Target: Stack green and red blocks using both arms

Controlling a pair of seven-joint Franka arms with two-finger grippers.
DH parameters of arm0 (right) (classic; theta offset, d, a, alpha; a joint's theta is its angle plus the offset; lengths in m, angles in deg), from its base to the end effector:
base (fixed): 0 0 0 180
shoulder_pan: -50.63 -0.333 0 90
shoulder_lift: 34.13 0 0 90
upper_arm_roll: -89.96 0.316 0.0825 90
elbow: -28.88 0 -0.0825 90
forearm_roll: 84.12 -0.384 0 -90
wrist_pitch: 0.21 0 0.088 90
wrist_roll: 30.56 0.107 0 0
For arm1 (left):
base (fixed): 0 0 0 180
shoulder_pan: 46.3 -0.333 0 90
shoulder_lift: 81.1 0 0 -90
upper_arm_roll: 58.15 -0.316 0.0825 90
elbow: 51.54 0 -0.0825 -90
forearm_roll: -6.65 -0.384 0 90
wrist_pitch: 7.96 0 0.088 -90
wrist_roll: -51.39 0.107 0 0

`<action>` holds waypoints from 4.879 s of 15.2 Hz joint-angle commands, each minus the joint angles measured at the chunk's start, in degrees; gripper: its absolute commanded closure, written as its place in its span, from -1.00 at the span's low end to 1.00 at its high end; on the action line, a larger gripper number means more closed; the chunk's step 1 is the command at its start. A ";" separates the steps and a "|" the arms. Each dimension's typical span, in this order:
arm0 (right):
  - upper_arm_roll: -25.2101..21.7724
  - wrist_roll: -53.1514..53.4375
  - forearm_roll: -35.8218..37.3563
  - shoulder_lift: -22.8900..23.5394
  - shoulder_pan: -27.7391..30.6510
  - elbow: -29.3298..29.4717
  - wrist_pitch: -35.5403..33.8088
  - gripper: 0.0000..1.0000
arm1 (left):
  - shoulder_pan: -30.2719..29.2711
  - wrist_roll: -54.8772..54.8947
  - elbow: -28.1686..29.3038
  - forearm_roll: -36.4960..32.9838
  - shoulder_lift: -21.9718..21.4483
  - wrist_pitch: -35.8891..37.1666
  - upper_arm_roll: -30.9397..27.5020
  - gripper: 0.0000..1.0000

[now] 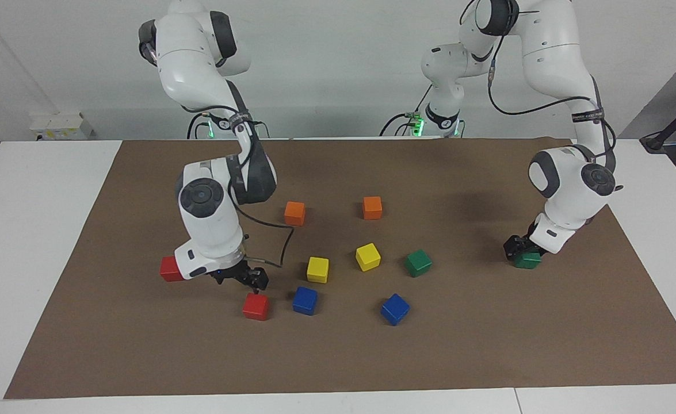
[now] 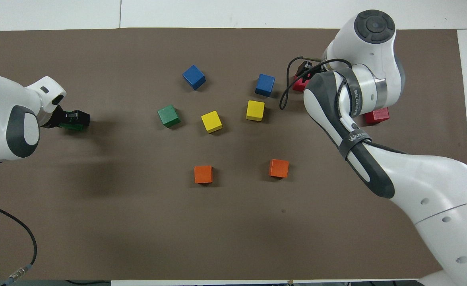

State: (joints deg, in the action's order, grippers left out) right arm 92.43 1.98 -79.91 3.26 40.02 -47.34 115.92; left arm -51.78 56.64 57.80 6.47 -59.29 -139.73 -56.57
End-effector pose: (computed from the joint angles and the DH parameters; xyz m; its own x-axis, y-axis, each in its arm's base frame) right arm 0.7184 0.1554 0.3531 0.9482 -0.3120 0.0594 -0.3131 -0.9496 0.0109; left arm 0.6251 0.0436 0.2992 0.9997 -0.0236 0.0116 -0.0236 -0.9997 0.0068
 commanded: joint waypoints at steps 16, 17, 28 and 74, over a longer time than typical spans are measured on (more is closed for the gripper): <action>0.26 7.10 0.55 7.71 -1.26 1.62 12.51 -1.00 | 24.99 -49.55 -13.02 -2.89 5.00 4.68 0.18 -1.00; 0.26 7.10 0.55 7.09 -1.35 -0.40 13.84 -1.00 | 25.08 -49.73 -12.32 -2.89 5.00 4.33 0.18 -1.00; 0.35 4.91 1.25 4.37 -0.65 -1.30 8.94 1.00 | 25.70 -54.30 -8.33 -2.98 3.59 3.76 0.09 1.00; 0.35 -30.96 0.46 -25.32 15.52 -29.89 8.71 -1.00 | -0.41 8.72 -2.91 -1.92 -1.94 2.93 0.09 -1.00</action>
State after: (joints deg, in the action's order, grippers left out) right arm 92.36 -28.10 -79.61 -18.15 55.38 -79.62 130.84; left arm -51.23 64.30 52.30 4.24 -60.64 -134.17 -56.88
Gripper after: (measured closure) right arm 0.000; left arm 0.441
